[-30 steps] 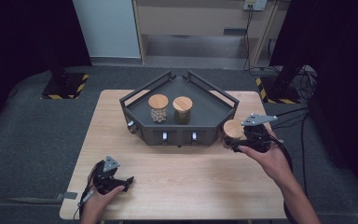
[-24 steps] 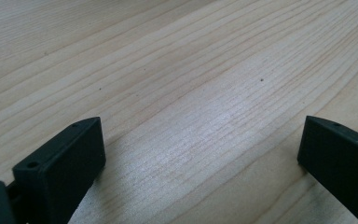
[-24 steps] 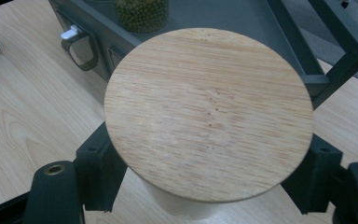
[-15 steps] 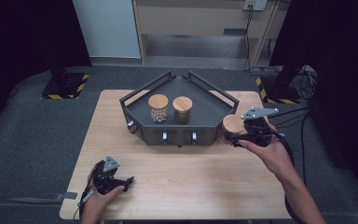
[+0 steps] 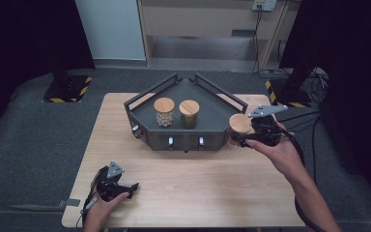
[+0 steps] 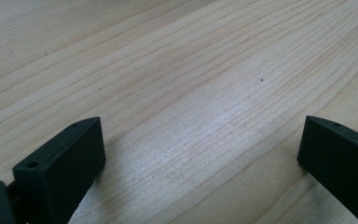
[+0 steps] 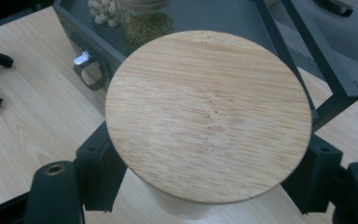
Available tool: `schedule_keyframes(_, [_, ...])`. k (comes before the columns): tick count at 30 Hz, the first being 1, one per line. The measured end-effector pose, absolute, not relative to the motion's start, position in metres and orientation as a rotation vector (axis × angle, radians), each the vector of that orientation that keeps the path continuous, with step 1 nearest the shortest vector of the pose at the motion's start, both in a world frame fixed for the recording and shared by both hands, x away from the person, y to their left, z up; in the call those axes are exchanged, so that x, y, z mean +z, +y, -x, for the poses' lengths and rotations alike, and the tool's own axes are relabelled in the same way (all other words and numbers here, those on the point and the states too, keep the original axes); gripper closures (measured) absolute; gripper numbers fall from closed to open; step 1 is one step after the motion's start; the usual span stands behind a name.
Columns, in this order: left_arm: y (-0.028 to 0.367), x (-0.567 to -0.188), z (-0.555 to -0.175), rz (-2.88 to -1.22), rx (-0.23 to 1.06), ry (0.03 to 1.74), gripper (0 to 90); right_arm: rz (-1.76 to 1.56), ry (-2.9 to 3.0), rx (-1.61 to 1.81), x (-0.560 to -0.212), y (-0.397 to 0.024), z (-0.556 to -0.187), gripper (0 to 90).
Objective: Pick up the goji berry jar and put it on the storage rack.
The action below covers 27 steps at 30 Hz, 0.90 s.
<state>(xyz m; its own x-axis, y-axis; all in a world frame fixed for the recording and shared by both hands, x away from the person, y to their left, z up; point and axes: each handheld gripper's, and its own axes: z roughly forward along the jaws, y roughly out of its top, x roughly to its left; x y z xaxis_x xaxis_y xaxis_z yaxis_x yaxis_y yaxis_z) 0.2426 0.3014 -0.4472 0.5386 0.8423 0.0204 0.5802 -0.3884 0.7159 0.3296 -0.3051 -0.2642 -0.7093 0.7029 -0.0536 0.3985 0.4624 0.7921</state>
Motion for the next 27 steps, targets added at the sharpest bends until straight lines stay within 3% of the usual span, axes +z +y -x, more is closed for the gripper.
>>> schedule_keyframes(27, [0.301, -0.447, -0.243, -2.112, 0.508, 1.145, 0.0, -0.922, 2.338, 1.143, -0.248, -0.295, -0.345, 26.1])
